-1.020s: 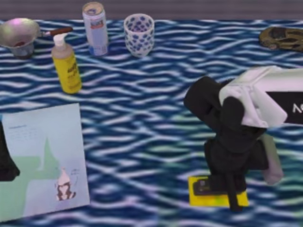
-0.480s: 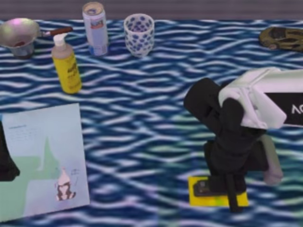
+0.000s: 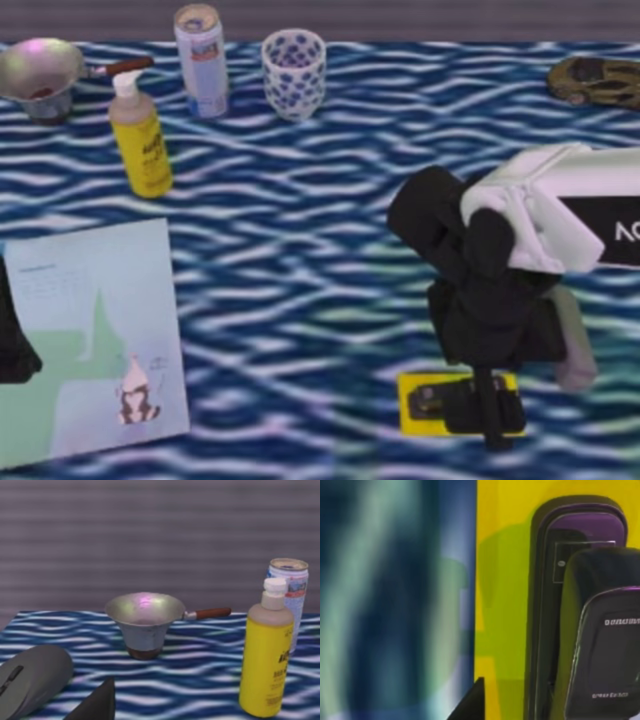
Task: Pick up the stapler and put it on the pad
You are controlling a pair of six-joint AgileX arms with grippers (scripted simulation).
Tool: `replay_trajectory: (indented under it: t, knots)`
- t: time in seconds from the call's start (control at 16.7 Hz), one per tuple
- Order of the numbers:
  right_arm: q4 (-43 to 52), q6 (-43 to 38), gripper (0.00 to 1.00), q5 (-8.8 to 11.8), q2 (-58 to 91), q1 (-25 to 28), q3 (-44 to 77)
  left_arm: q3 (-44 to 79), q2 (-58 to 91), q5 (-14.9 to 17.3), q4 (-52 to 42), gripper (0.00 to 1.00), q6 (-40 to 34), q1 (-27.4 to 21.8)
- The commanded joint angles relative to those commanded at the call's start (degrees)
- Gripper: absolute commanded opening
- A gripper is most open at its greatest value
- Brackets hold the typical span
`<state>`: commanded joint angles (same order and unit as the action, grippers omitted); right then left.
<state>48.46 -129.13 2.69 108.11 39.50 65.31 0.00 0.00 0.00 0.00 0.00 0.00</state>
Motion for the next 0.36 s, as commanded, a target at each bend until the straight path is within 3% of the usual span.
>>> replay_trajectory:
  t: [0.36]
  knots:
    - [0.00,0.00,1.00,0.00,0.00,0.00,0.00,0.00,0.00,0.00,0.00,1.00,0.00,0.00]
